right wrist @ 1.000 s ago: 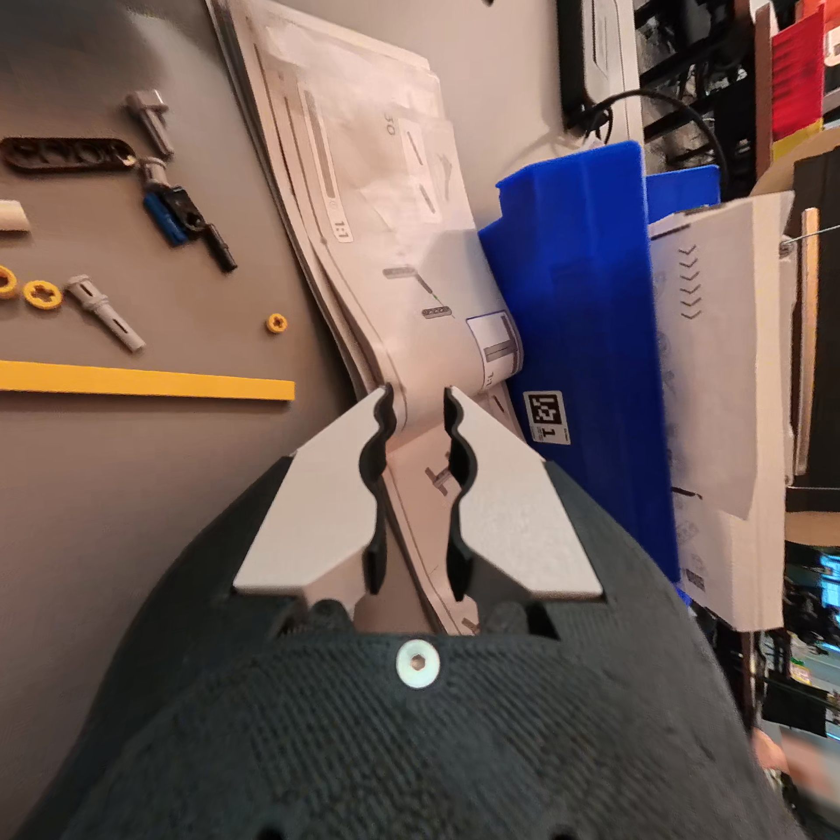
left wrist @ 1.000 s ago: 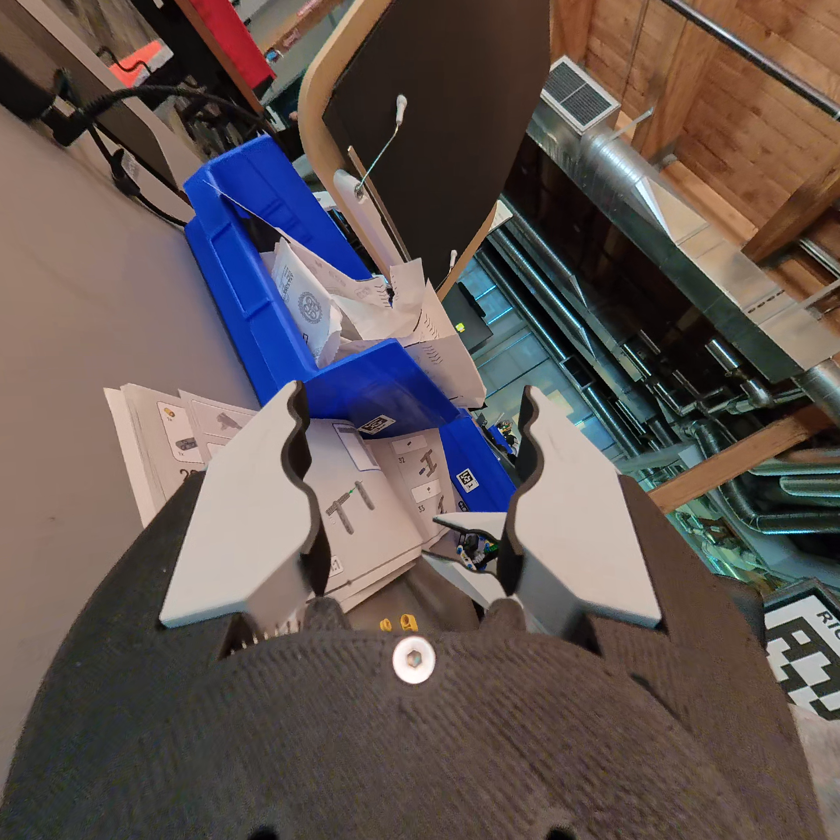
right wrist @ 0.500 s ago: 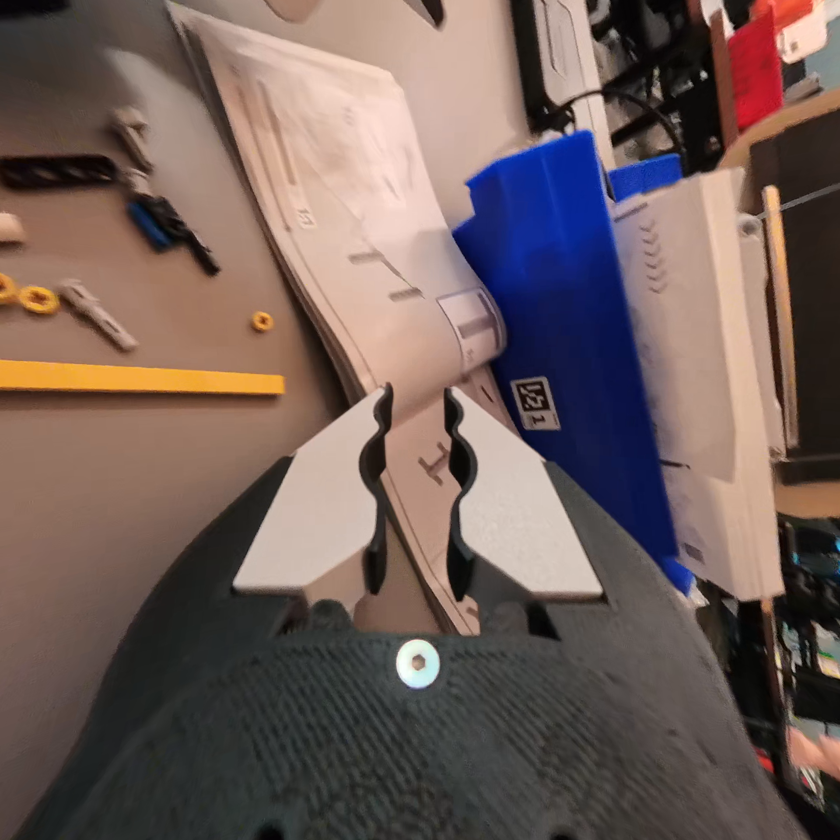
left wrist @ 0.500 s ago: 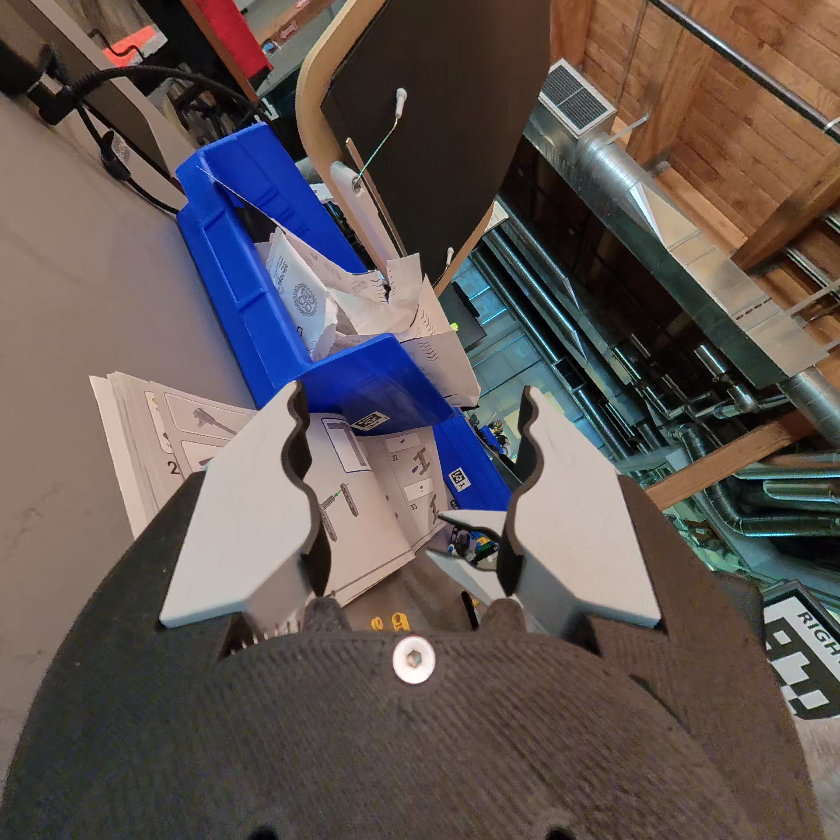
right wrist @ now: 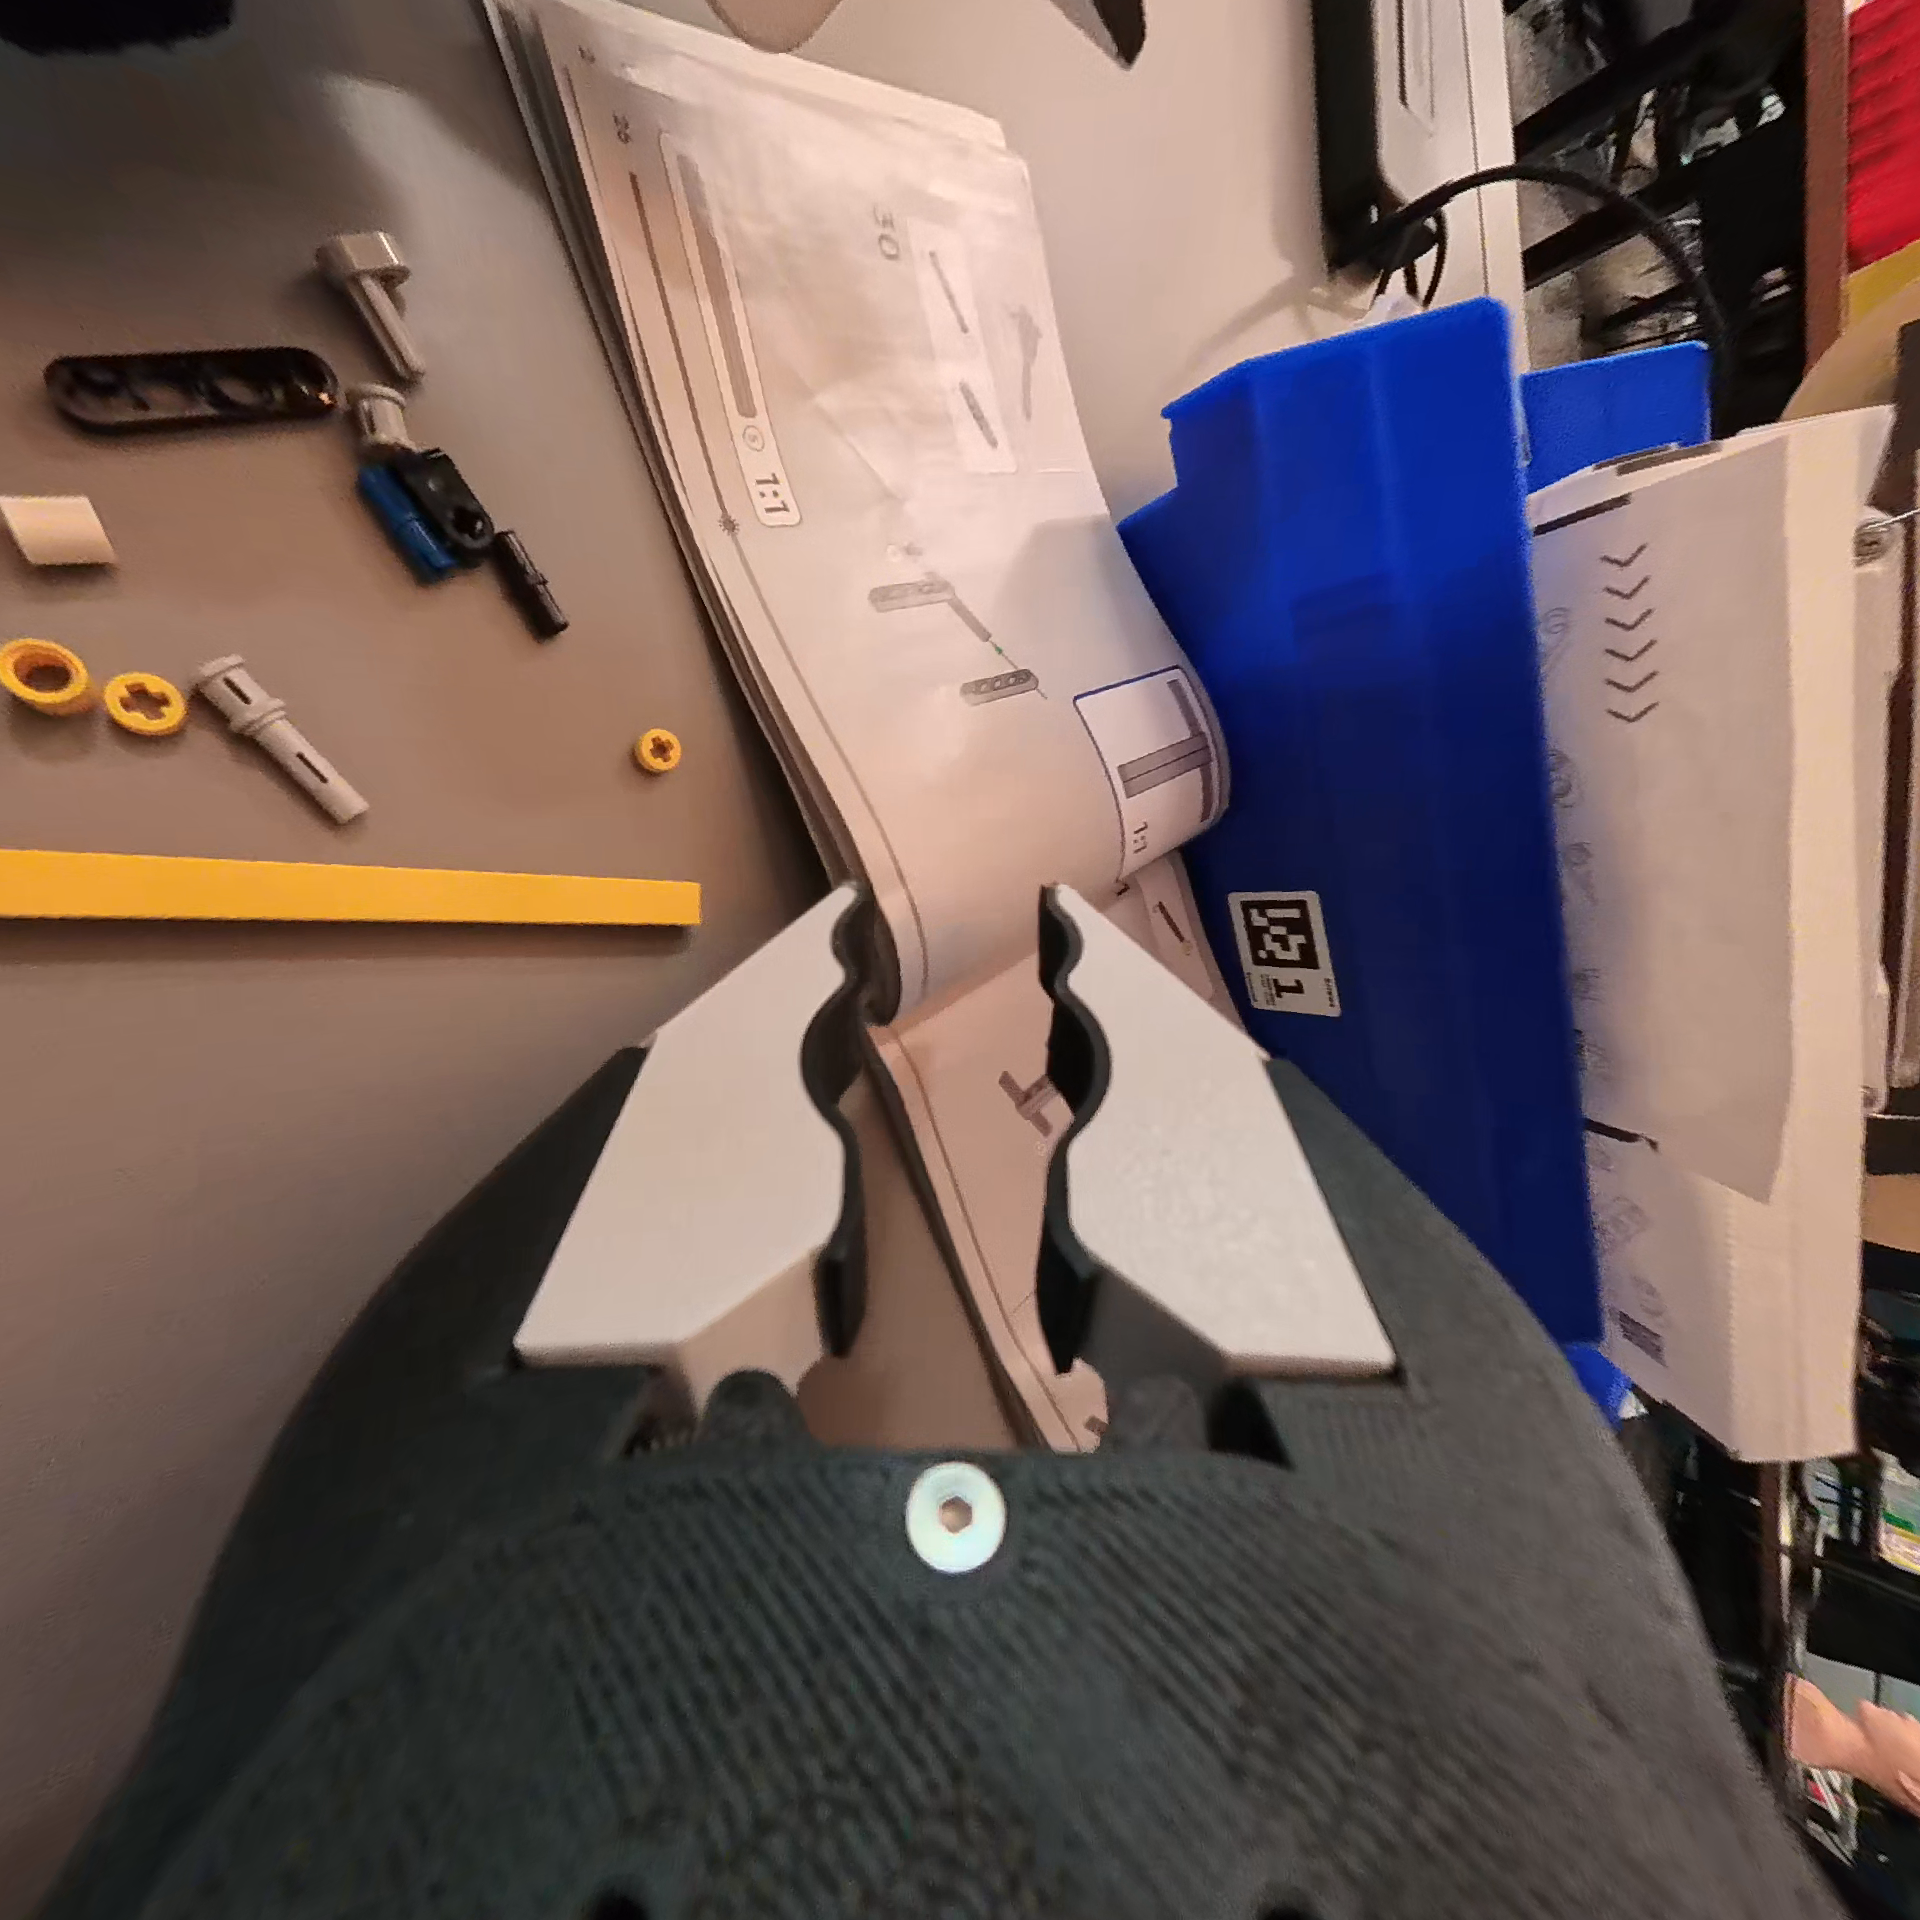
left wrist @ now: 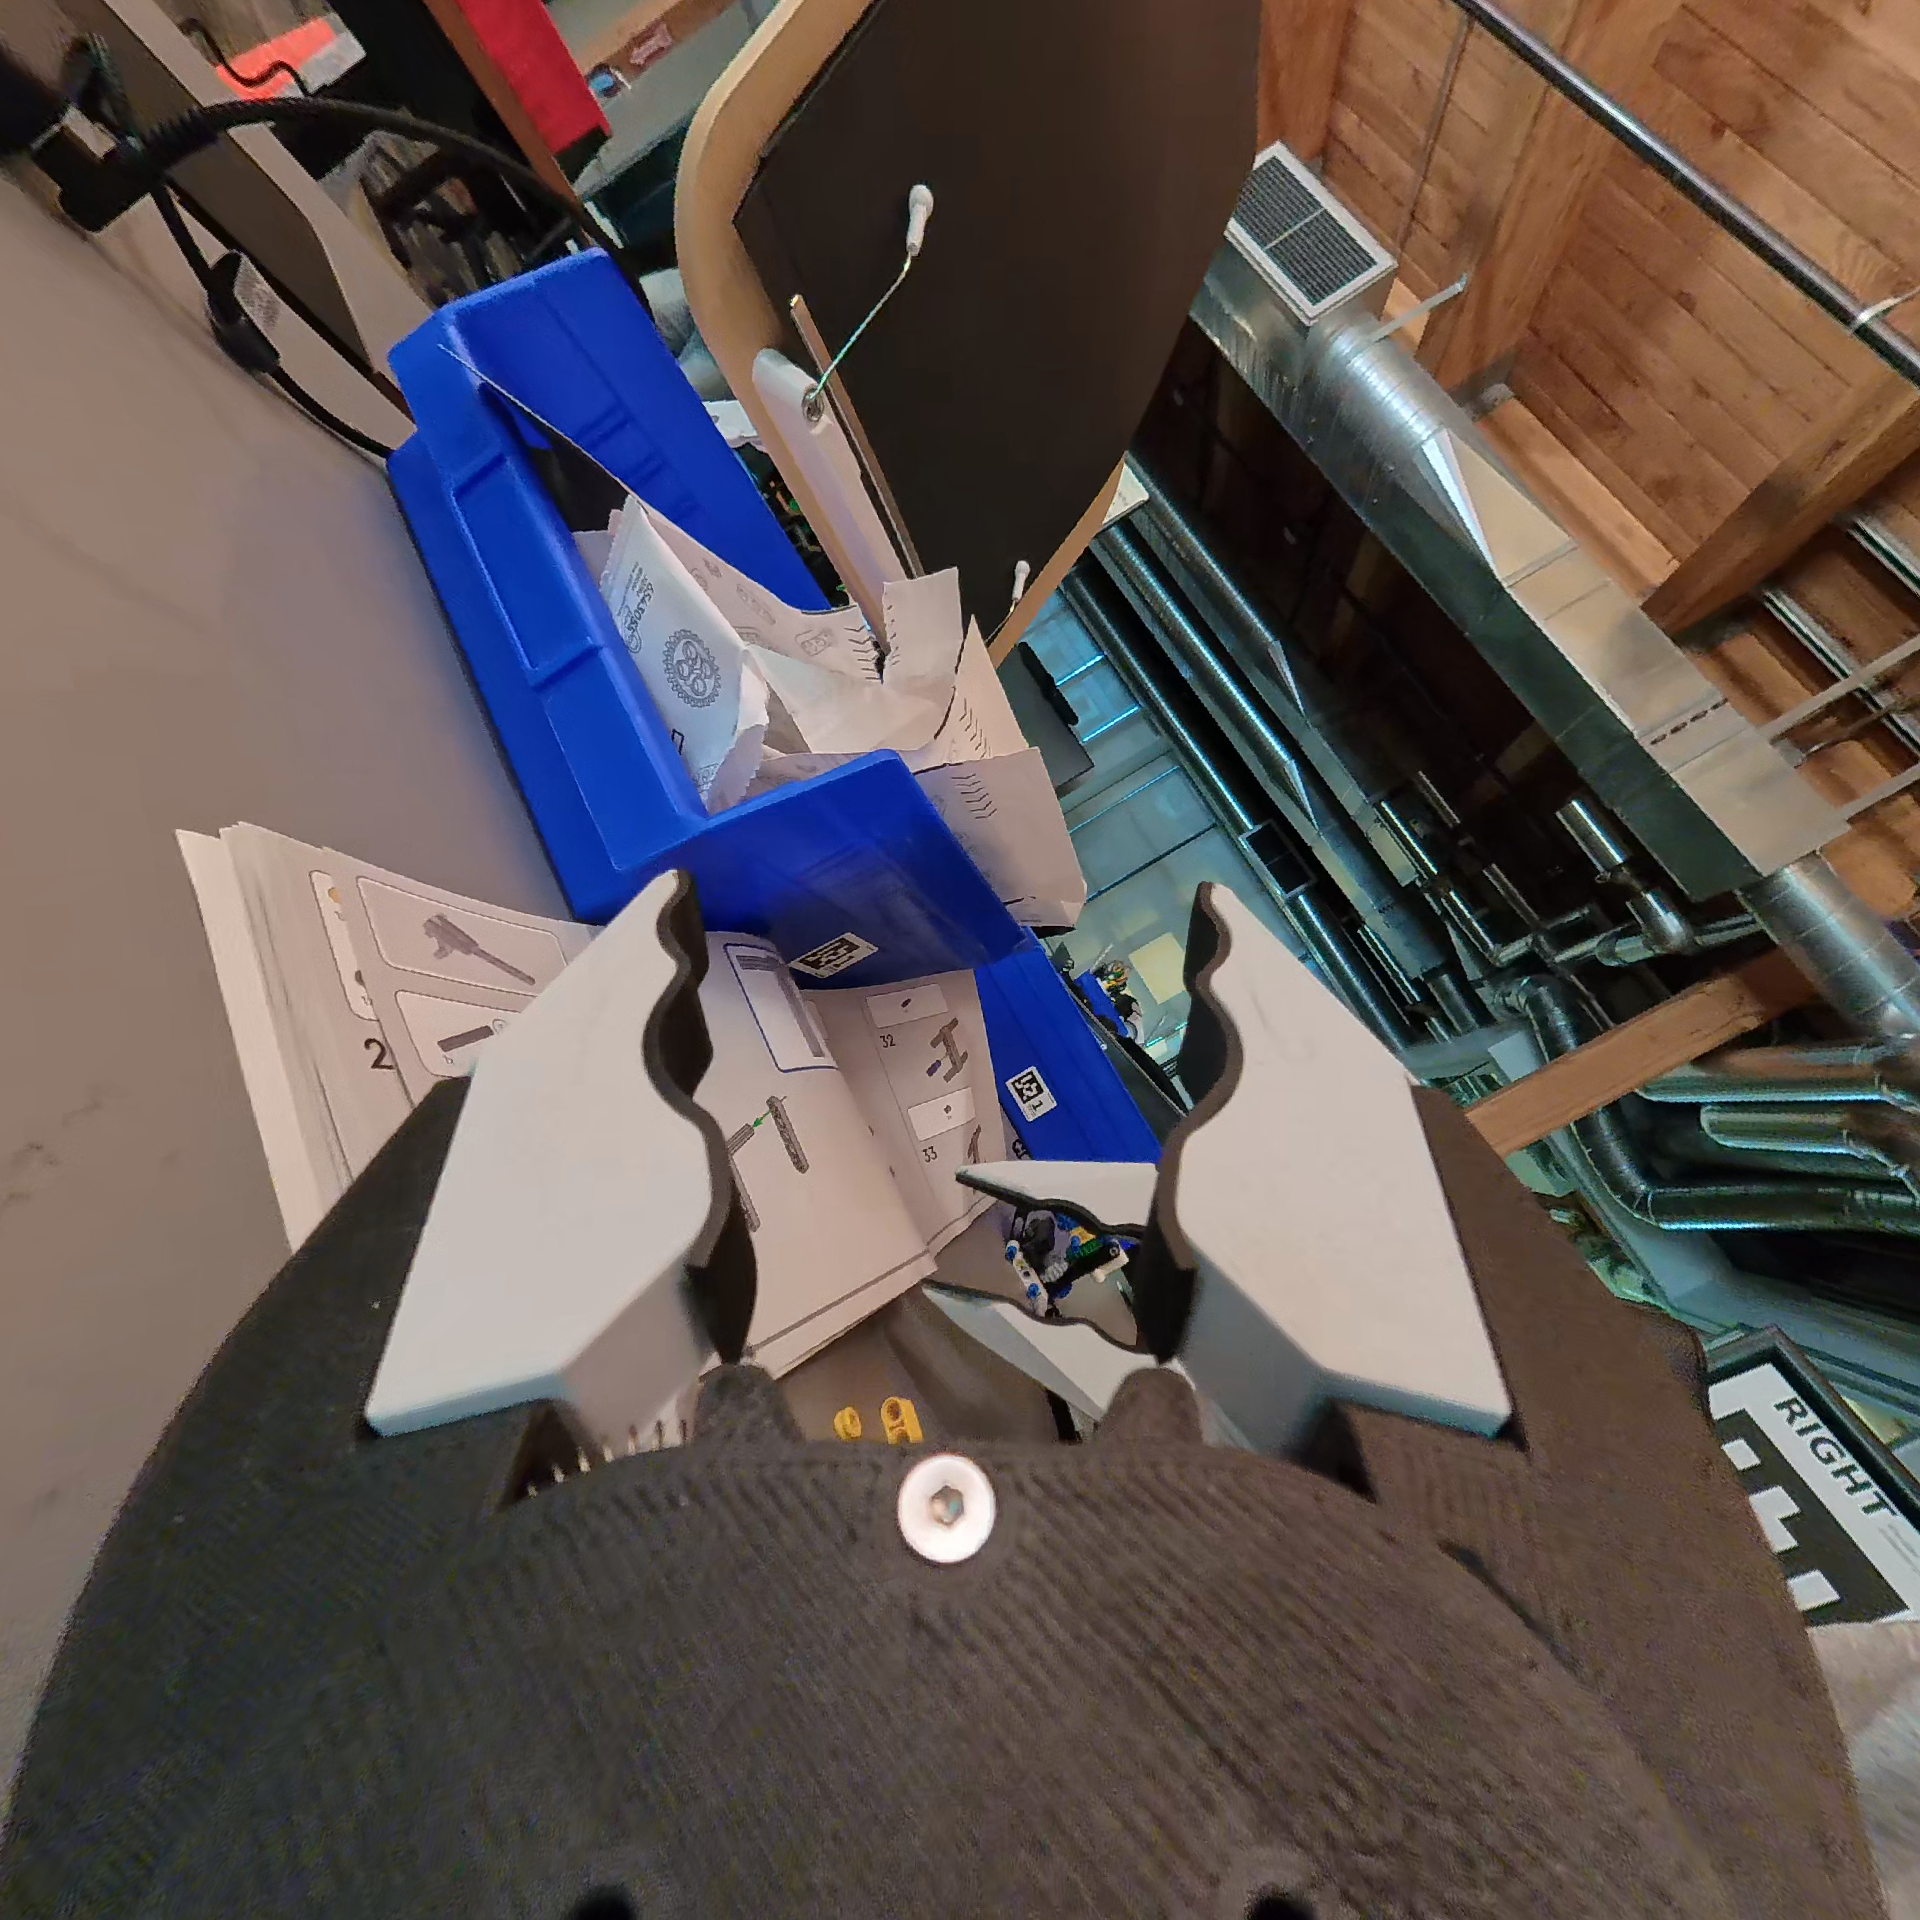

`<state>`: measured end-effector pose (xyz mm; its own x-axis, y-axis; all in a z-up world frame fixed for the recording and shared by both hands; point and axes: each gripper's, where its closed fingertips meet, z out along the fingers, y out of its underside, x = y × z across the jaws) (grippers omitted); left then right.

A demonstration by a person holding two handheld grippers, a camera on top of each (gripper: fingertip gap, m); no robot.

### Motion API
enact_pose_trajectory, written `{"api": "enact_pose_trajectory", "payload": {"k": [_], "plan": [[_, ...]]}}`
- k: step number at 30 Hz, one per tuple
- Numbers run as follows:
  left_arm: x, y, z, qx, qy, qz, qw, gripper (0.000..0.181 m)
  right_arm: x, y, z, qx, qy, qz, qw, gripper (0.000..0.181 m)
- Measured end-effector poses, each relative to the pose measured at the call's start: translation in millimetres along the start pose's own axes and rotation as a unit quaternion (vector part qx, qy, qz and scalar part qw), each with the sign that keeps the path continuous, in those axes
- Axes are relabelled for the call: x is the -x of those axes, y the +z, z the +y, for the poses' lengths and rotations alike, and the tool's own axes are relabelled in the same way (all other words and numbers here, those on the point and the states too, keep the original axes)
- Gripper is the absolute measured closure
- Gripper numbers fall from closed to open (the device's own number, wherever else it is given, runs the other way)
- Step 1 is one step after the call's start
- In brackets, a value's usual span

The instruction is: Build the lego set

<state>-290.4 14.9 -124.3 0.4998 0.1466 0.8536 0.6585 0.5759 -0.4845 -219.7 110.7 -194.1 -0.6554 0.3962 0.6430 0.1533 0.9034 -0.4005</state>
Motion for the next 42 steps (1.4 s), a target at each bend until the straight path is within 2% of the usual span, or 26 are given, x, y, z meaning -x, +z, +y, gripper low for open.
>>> {"api": "enact_pose_trajectory", "payload": {"k": [9, 12, 15, 24, 31, 42], "plan": [[-2, 0, 0, -0.002, 0.004, 0.000, 1.000, 0.090, -13, -3, 2, -0.003, 0.000, 0.034, 0.999, 0.157], [-1, 0, -1, -0.002, 0.005, -0.001, 1.000, 0.090, -26, -7, 7, 0.009, -0.006, 0.077, 0.997, 0.174], [-2, 0, 0, -0.001, 0.004, -0.001, 1.000, 0.090, -32, -7, 18, 0.034, 0.004, 0.096, 0.995, 0.177], [0, -1, -1, -0.001, 0.001, -0.001, 1.000, 0.090, -31, -14, 51, 0.082, 0.097, 0.070, 0.990, 0.172], [7, -13, -16, -0.027, -0.001, -0.013, 1.000, 0.091, -29, -24, 78, 0.109, 0.172, 0.054, 0.978, 0.172], [8, -9, -10, -0.016, 0.007, -0.019, 1.000, 0.091, -48, -50, 91, 0.060, 0.292, 0.044, 0.954, 0.165]]}}
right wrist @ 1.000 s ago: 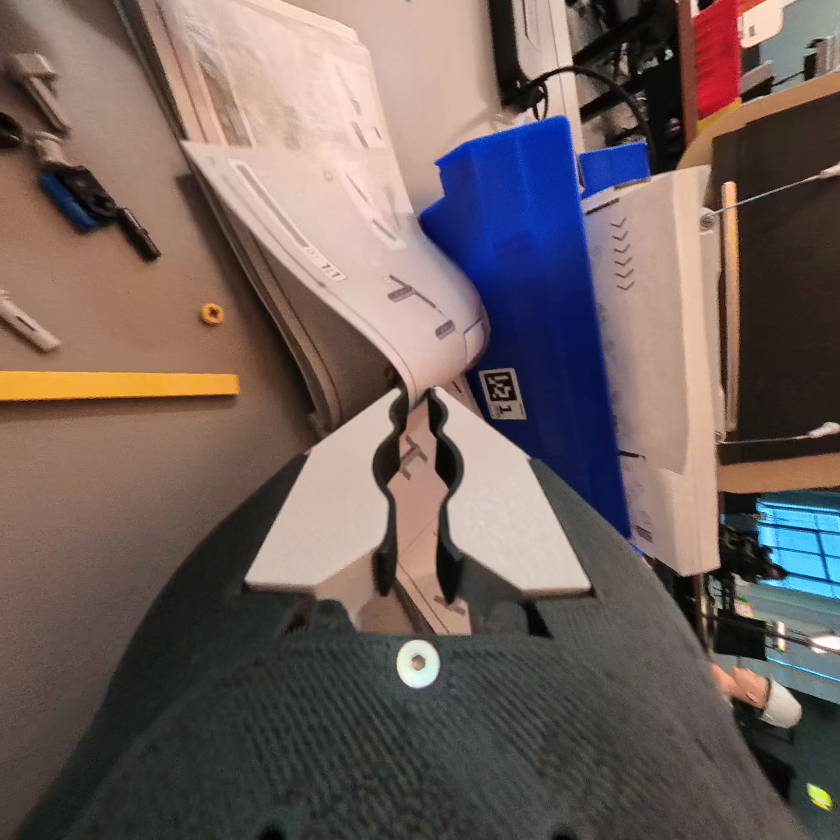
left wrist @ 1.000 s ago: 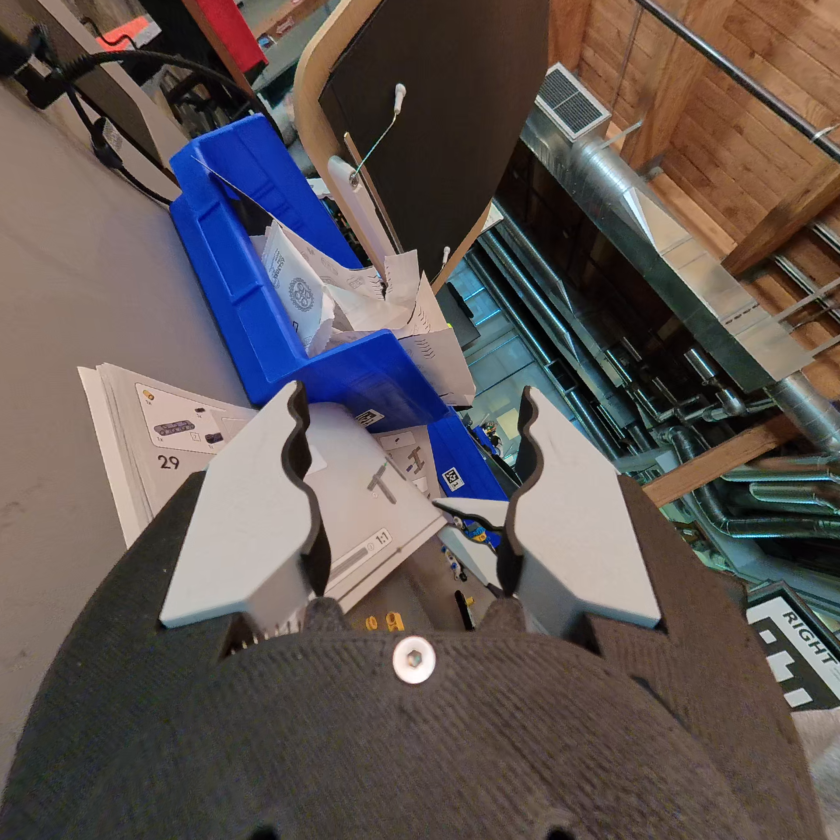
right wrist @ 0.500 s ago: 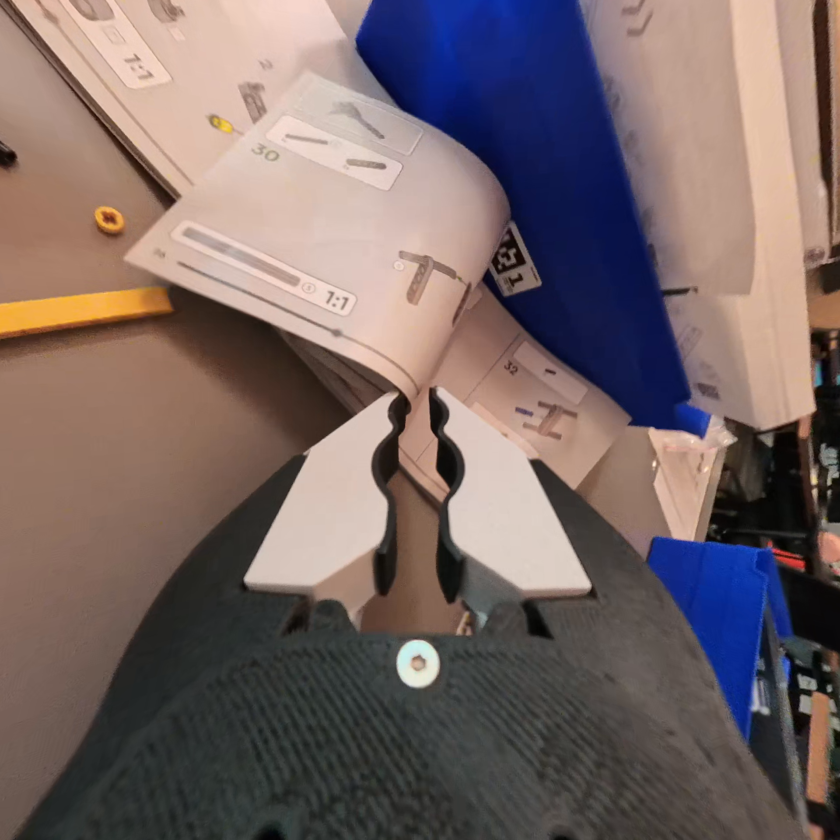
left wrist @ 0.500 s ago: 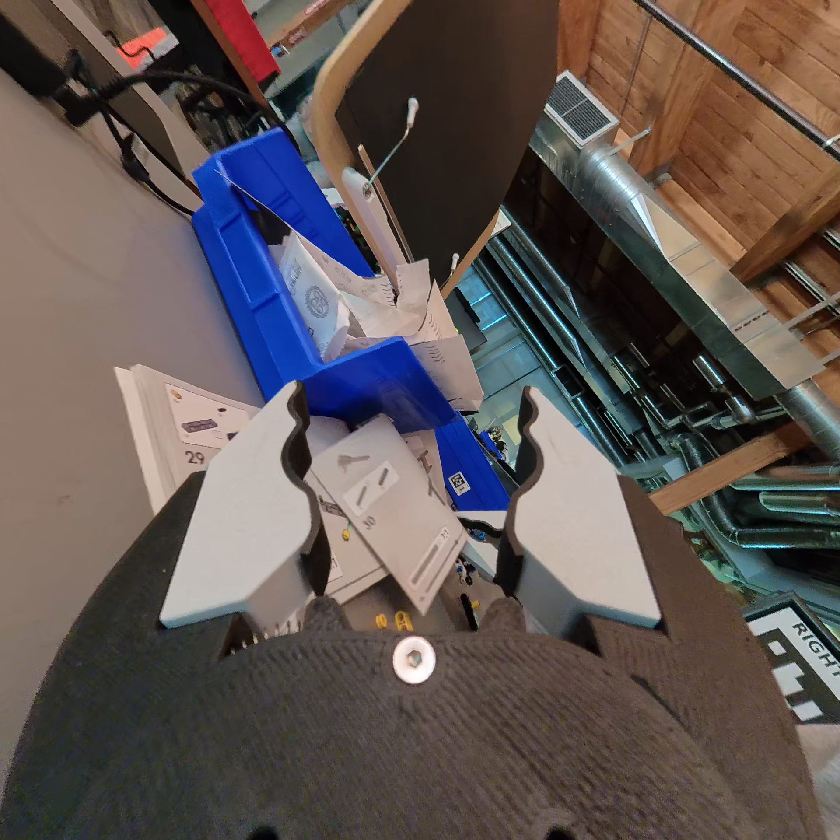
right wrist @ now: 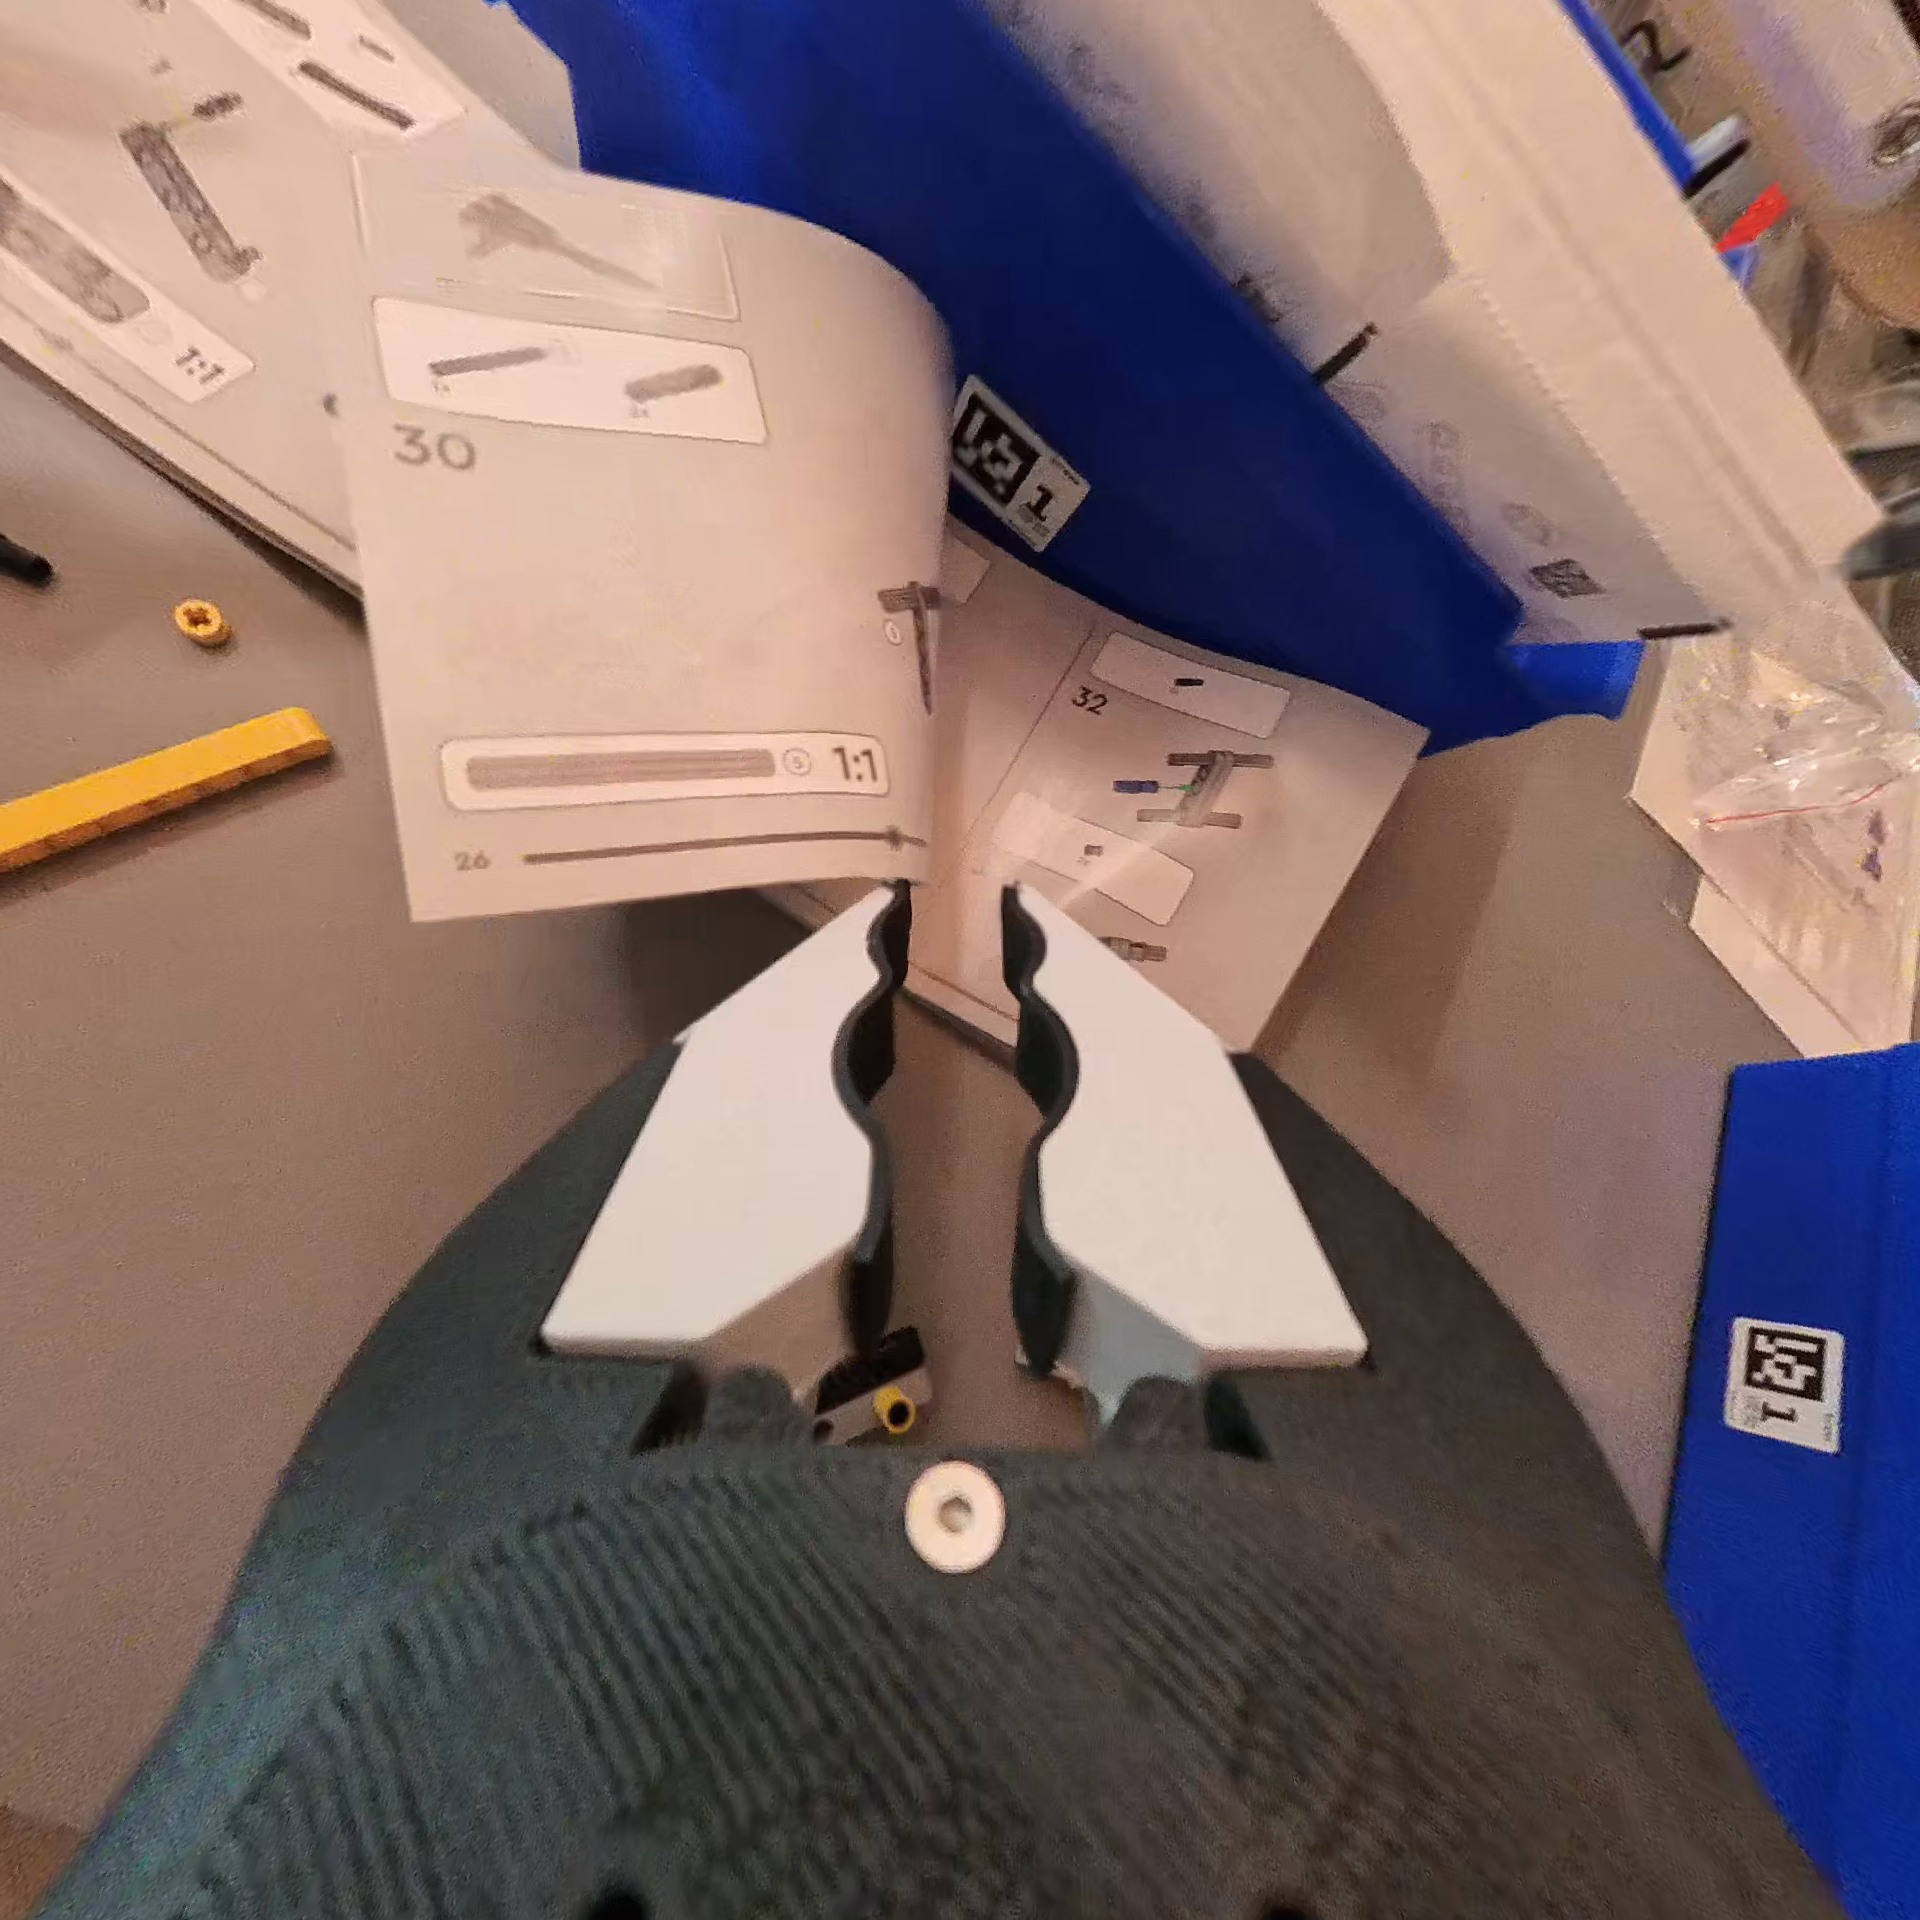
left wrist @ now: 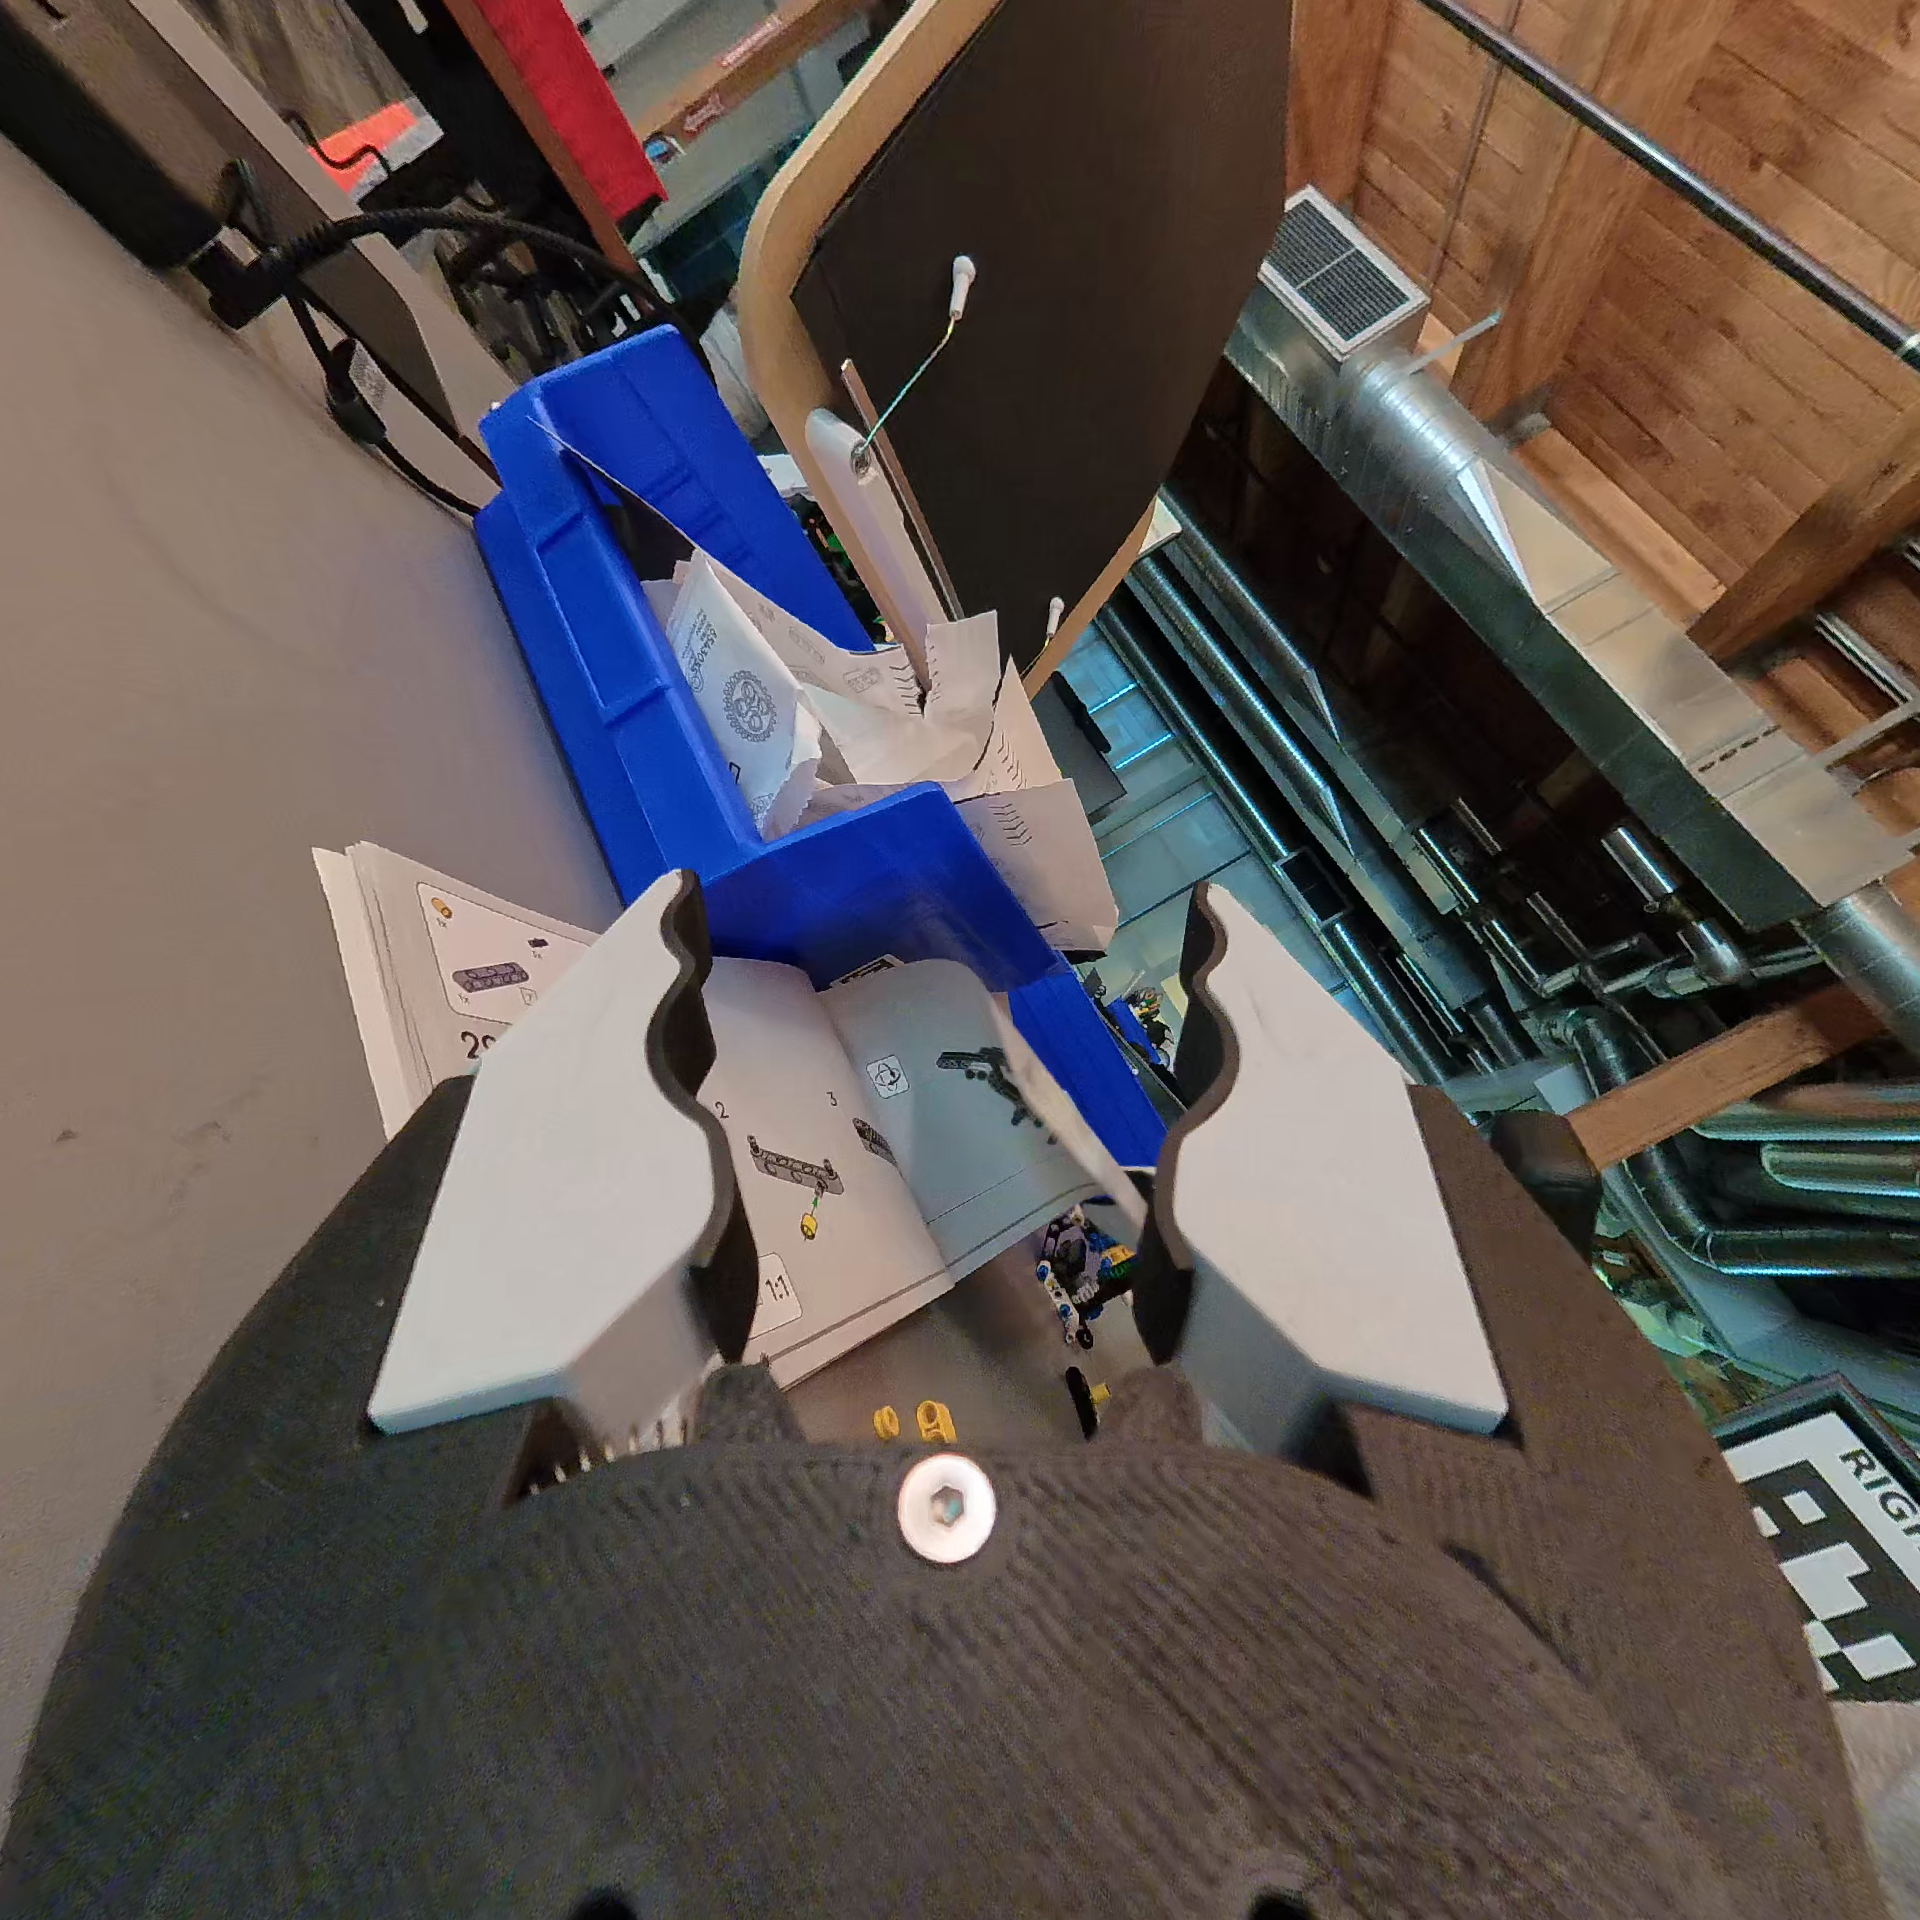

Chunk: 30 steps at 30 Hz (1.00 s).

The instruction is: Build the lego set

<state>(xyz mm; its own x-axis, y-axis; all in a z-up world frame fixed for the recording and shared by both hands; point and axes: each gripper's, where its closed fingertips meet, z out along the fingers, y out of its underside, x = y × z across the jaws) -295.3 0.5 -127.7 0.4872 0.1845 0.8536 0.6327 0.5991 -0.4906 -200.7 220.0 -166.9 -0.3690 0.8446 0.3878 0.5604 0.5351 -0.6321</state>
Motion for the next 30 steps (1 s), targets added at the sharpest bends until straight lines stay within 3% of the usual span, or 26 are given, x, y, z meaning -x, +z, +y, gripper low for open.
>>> {"api": "enact_pose_trajectory", "payload": {"k": [12, 17, 25, 30], "plan": [[1, 2, 5, 0.009, 0.009, -0.007, 1.000, 0.092, -24, -16, 9, -0.025, 0.060, -0.005, 0.998, 0.161], [0, 3, 6, 0.011, 0.012, -0.008, 1.000, 0.092, -17, -20, -2, -0.048, 0.037, -0.019, 0.998, 0.153], [-2, 3, 6, 0.011, 0.009, -0.002, 1.000, 0.092, 24, -27, -32, -0.093, -0.038, -0.066, 0.993, 0.134], [-2, 4, 7, 0.012, 0.009, -0.001, 1.000, 0.092, 6, -26, -28, -0.084, -0.039, -0.029, 0.995, 0.137]]}}
